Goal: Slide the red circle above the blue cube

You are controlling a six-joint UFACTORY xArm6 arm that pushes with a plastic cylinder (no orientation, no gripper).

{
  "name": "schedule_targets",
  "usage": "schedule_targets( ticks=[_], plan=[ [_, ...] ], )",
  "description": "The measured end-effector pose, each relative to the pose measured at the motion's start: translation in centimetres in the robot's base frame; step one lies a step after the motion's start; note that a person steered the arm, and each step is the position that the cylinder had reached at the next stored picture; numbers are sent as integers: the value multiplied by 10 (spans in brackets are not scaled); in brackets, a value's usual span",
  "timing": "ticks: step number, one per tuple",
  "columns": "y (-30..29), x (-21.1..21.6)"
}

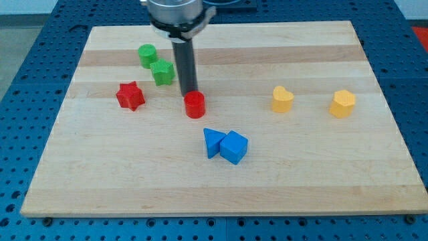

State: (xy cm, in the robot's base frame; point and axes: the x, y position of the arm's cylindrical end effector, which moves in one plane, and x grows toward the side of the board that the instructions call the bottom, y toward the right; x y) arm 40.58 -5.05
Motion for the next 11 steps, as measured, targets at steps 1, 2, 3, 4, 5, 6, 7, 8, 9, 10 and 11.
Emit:
schedule_targets(
  ticks=[1, 2, 3, 4, 5, 6, 7, 8, 9, 10, 11],
  plan=[
    [22, 21],
    [39, 36],
    [59, 50],
    [70, 69],
    [72, 65],
    [53, 44],
    [14, 32],
    [4, 40],
    [17, 58],
    [5, 57],
    [-45, 38]
  ],
)
